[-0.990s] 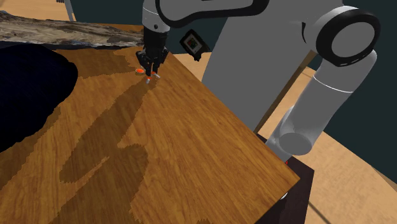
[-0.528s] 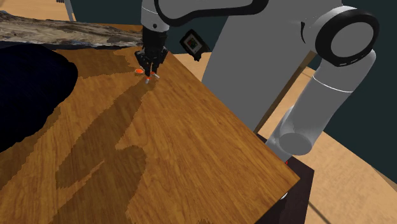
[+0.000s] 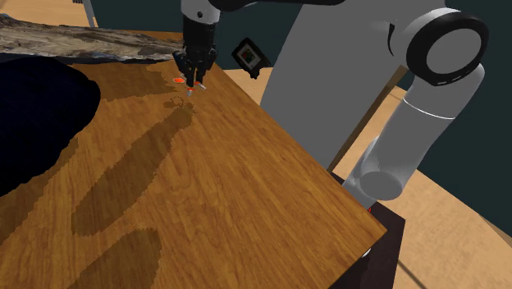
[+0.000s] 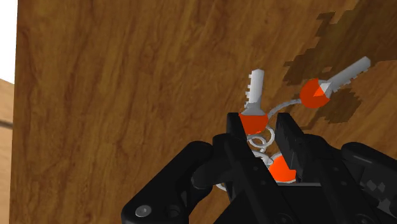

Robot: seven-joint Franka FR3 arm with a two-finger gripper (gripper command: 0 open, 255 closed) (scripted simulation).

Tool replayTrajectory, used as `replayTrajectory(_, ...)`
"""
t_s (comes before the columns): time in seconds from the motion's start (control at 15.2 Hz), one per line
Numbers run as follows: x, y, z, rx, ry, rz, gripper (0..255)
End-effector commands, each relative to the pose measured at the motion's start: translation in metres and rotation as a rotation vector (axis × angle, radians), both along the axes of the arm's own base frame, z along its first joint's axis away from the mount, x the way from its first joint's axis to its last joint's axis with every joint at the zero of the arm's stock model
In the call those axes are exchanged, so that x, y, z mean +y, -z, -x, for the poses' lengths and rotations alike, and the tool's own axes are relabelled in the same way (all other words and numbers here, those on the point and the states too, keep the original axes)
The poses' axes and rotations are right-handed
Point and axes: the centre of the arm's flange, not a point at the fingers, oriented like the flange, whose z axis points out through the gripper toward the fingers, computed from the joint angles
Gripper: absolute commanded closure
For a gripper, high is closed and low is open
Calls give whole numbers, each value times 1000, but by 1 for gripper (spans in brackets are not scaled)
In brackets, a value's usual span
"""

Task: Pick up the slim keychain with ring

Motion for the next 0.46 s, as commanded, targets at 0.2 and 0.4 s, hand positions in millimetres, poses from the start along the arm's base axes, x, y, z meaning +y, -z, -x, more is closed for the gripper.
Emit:
replayTrajectory(0.2,1,-27,0,0,0,0,255)
replayTrajectory(0.4,1,-34,0,0,0,0,255)
